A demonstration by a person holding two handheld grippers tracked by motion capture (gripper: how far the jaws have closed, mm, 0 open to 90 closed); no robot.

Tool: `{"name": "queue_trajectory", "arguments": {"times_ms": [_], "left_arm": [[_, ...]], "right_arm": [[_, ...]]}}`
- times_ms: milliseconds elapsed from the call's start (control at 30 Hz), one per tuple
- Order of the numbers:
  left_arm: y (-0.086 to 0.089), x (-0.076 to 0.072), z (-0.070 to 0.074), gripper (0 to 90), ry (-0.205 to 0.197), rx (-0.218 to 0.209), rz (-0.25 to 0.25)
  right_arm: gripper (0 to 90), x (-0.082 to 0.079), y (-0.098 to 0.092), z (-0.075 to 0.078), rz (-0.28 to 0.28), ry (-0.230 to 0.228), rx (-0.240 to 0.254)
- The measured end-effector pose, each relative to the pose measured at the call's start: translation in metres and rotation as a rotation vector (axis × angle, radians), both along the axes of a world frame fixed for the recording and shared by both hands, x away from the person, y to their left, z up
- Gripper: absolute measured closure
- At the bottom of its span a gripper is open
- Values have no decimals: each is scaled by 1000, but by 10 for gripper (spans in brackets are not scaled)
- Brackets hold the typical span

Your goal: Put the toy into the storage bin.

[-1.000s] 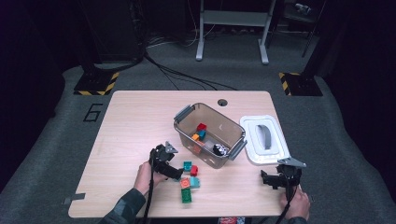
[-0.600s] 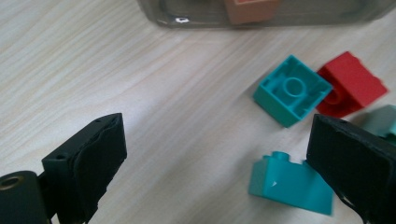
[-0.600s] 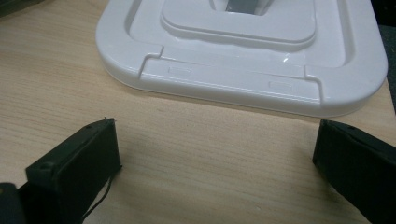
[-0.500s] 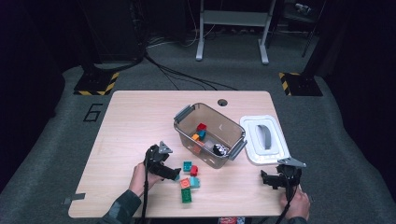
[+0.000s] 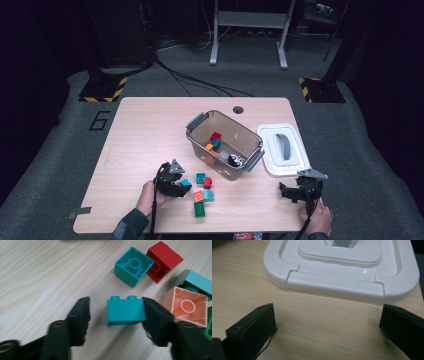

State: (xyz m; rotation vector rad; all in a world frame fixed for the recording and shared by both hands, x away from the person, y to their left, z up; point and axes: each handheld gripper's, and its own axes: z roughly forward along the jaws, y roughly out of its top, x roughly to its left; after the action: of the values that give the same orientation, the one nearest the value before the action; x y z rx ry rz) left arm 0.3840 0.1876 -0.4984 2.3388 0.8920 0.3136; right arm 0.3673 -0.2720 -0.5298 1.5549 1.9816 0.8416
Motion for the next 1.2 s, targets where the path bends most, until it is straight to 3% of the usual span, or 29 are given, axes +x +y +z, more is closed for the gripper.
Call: {"name": "queue_trajectory", "arguments": {"times_ms": [67,100,333,667,1200], "left_arm": [[-1,0,-1,582,-6,-6,0],[-1,0,0,587,-4,0,1],[3,3,4,592,-8,-19,22],[10,11,25,592,-36,-50,52],[14,24,59,592,-88,-57,61]], "right_arm": [[0,0,0,0,0,0,0],[0,0,0,0,0,0,0],[0,0,0,0,0,0,0],[0,0,0,0,0,0,0],[0,0,0,0,0,1,0]]}}
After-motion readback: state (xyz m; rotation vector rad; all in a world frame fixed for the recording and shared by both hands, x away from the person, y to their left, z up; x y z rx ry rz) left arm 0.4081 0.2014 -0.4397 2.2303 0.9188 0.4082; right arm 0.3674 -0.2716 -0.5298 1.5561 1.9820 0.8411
